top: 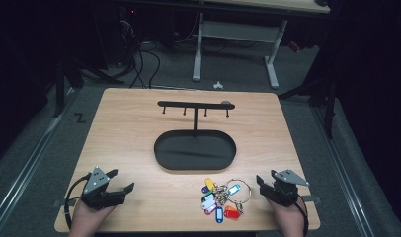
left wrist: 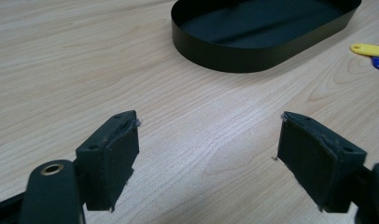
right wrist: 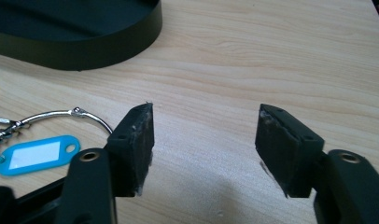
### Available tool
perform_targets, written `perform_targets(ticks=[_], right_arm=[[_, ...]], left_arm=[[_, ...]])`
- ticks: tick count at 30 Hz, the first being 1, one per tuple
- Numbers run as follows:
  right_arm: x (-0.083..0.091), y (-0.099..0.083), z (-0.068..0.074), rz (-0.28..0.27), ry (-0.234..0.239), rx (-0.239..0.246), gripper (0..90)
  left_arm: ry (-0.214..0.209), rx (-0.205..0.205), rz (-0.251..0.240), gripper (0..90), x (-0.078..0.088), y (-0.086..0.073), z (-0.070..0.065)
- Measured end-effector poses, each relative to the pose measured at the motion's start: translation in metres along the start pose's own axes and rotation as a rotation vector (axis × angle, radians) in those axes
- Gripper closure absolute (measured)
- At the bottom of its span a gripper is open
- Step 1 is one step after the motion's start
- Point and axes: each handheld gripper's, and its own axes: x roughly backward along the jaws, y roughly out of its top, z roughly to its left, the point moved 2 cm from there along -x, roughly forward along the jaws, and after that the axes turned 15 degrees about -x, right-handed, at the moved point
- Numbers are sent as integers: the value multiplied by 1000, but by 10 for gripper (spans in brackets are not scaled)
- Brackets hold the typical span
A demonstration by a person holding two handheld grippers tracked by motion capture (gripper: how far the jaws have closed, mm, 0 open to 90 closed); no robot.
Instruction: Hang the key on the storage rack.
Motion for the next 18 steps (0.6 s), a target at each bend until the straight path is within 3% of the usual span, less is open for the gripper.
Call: perform_targets(ticks=[12, 18], right_arm=[[-1, 7, 11, 62, 43, 2, 252], [-3, 11, 18, 121, 43, 46, 244]], left_arm=[[-6, 1, -1, 210, -1, 1, -1], [-8, -2, -12, 209, 0, 2, 0]])
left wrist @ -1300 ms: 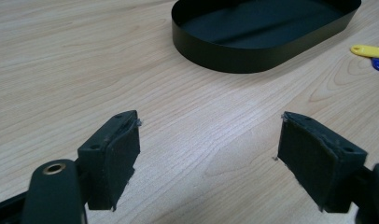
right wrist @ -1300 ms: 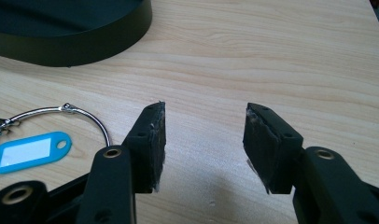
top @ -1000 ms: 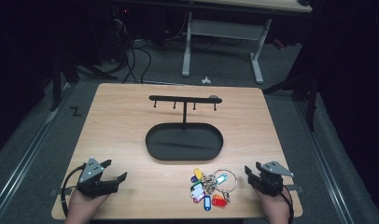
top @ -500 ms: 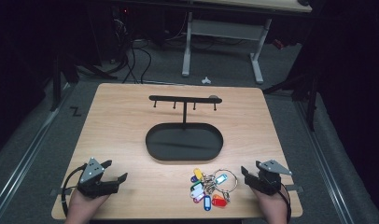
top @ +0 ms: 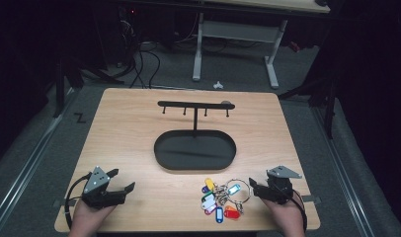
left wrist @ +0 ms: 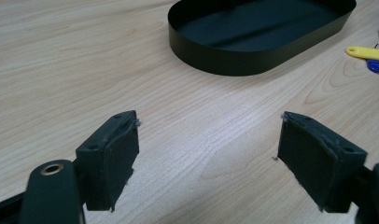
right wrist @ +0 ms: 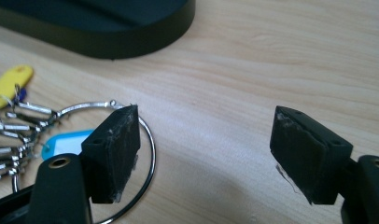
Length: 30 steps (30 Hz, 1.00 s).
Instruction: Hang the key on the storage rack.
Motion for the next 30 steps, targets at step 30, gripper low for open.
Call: perform_targets(ticks=[30], right_arm=[[-11, 27, 28, 446, 22, 265, 362]], left_arm=[[-30, -5, -3, 210, -2, 2, -3]])
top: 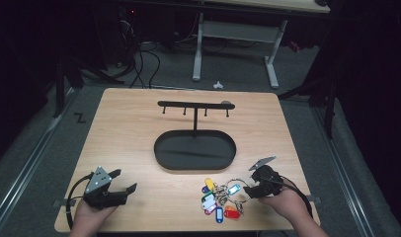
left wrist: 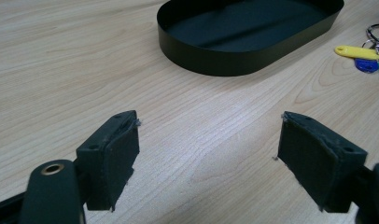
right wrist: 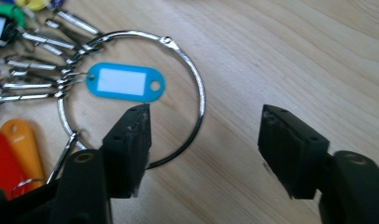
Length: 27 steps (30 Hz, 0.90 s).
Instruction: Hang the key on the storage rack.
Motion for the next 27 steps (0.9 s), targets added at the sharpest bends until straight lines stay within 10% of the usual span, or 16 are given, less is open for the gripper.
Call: perform_targets(ticks=[9, 27], right_arm=[[-5, 23, 6, 112, -7, 91, 434], [-16, 53, 18, 244, 36, 92, 588]], left_arm=[[-4, -1, -1, 210, 0, 0, 0], [-12, 4, -8, 212, 3, 0, -1]])
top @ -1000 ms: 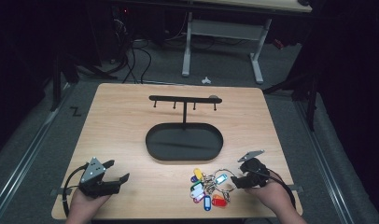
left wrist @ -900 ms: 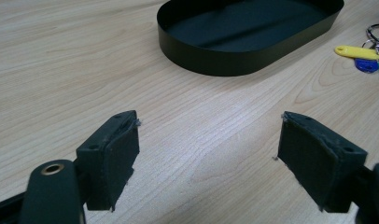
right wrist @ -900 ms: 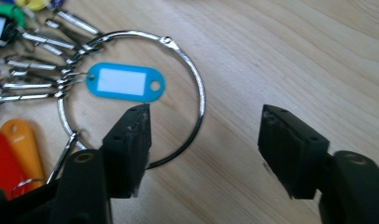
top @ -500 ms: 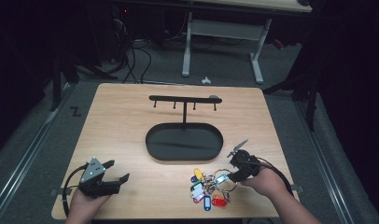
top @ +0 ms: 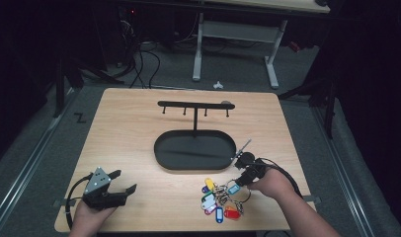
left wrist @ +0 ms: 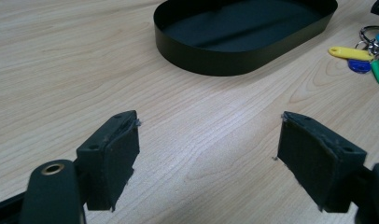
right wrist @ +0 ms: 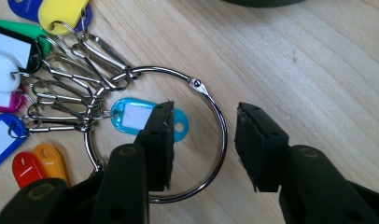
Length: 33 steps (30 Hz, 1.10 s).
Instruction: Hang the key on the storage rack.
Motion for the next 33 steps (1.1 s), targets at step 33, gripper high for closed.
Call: perform_targets(ticks=[33], right_arm=[[-15, 16, -3, 112, -33, 73, 750]], left_arm=[[-1, -7, 10, 219, -1, 0, -2]])
